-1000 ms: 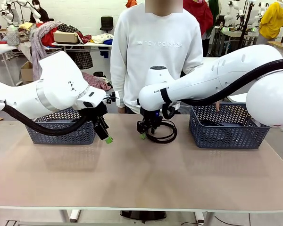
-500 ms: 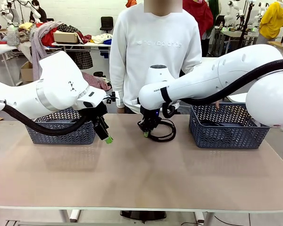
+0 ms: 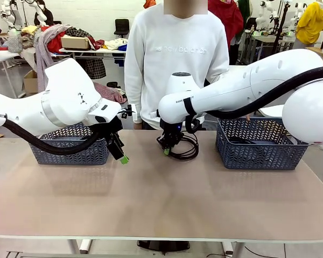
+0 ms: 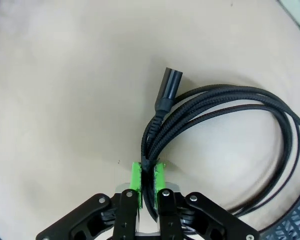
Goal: Organize the cables according to human instructions.
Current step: Pick up a bundle of cables and place it in the basket indicated by the human.
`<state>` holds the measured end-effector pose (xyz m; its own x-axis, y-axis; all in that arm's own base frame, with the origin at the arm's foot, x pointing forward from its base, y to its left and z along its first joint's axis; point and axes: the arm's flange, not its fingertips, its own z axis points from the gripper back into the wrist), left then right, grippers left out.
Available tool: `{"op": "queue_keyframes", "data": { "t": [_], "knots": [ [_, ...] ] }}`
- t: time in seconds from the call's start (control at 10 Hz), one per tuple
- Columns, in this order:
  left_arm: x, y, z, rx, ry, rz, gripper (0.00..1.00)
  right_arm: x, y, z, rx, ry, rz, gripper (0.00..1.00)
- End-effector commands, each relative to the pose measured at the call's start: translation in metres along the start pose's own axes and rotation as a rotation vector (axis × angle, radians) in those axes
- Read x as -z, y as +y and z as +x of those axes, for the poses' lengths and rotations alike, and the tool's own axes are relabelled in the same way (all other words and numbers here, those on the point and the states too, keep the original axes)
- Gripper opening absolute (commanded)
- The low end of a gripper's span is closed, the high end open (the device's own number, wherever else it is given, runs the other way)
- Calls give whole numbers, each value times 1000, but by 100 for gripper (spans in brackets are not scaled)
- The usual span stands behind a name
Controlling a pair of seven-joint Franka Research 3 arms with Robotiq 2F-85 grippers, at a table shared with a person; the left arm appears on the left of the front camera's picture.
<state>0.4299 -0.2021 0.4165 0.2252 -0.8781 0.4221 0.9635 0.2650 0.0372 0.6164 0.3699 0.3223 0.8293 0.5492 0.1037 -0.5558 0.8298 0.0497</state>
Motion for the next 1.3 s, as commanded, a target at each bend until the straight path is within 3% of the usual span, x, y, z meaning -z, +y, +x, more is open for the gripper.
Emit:
{"op": "queue_keyframes", "data": {
  "t": [0.0,0.2,0.5,0.8,1.2],
  "knots": [
    [-2,2,-2,13,5,-5,100,-35,-12,-14,-60,-45,30,0],
    [-2,2,-2,13,5,-5,100,-80,-24,-23,-249,-27,89,0],
    [-2,2,-2,13,5,-5,100,-145,-40,-46,-601,92,157,0],
    [-2,2,-2,13,5,-5,100,-183,-66,-78,-919,181,194,0],
    [-2,2,-2,13,5,-5,100,-198,-100,-96,-867,161,83,0]
  ]
}}
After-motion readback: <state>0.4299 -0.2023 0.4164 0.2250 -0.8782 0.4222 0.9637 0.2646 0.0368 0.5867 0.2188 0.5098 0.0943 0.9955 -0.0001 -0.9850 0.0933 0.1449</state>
